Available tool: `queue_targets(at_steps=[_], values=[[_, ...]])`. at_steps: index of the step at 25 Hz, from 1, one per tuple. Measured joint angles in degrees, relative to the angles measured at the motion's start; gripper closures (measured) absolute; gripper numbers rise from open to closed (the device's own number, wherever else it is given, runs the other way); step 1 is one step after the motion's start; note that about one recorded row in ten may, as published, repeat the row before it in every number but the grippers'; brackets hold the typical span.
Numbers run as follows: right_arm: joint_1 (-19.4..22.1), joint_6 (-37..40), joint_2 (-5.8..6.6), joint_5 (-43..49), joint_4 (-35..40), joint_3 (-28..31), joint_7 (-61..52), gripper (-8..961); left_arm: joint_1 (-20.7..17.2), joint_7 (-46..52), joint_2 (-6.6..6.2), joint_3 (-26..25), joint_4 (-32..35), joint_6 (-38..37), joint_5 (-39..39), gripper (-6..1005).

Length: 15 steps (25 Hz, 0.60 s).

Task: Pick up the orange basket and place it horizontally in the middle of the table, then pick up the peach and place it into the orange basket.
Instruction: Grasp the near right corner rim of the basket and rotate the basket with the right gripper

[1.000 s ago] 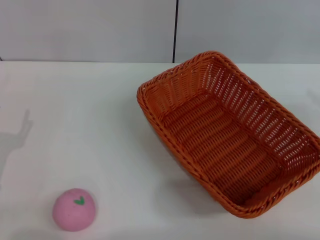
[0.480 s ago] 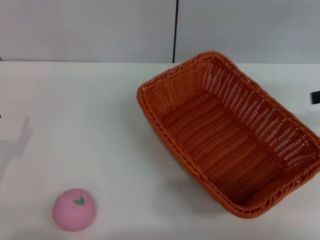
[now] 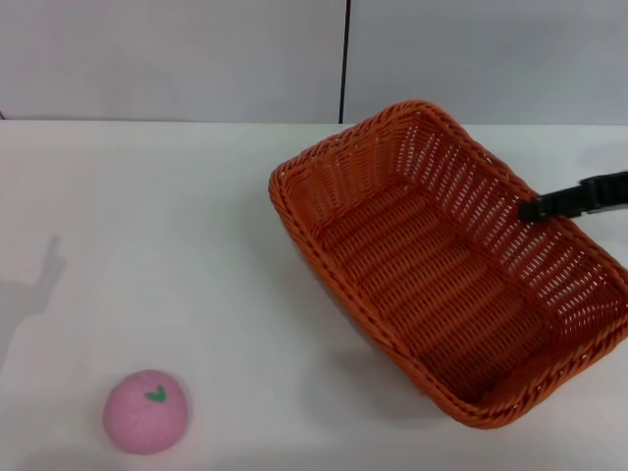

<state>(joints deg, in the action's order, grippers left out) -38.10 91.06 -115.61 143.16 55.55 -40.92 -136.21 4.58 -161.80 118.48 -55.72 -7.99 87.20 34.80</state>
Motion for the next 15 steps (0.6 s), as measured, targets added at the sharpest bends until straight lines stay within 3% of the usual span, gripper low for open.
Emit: queue_targets(at_steps=[5, 15], values=[[-0.3, -4.5, -1.45, 0.0, -1.9, -0.5, 1.3, 190, 0.3, 0.0, 0.00, 0.0, 0.0, 0.0, 0.0, 171], [-1.2, -10.0, -1.71, -2.3, -7.8, -3.0, 4.0, 202, 0.9, -0.1, -0.01, 0.0, 0.0, -0.5, 0.0, 171]])
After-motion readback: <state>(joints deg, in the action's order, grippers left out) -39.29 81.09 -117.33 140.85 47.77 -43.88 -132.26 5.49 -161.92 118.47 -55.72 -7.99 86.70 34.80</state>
